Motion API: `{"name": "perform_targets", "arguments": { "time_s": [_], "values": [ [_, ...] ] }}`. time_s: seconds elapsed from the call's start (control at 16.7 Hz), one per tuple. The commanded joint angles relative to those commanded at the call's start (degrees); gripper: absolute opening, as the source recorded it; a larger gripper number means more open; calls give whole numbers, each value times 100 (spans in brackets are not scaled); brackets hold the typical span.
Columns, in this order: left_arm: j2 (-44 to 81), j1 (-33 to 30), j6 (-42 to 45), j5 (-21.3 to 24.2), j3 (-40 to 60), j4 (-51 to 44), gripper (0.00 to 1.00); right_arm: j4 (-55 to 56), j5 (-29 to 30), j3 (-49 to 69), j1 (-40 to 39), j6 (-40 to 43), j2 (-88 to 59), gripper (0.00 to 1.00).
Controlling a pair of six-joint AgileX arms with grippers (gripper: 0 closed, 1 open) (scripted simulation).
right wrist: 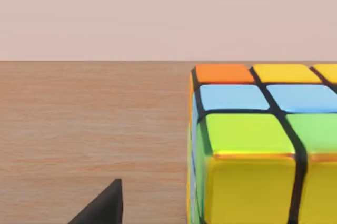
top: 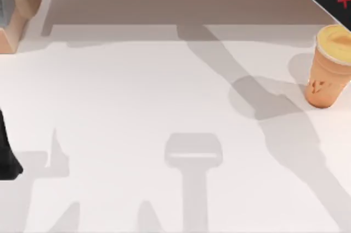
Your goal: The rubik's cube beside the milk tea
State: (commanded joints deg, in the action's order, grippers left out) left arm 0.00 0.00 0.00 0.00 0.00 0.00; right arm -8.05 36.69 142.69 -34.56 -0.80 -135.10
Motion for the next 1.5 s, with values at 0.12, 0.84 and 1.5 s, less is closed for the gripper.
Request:
{"name": "perform_targets", "arguments": {
  "time_s": [0.12, 0.84, 1.5],
  "values": [
    [0, 0, 0, 0, 0, 0, 100, 0, 0, 0, 0, 0, 0, 77],
    [0, 0, 0, 0, 0, 0, 100, 0, 0, 0, 0, 0, 0, 0],
    [0, 0, 0, 0, 0, 0, 100, 301, -3, 218, -308, 30, 70, 0]
  ]
}}
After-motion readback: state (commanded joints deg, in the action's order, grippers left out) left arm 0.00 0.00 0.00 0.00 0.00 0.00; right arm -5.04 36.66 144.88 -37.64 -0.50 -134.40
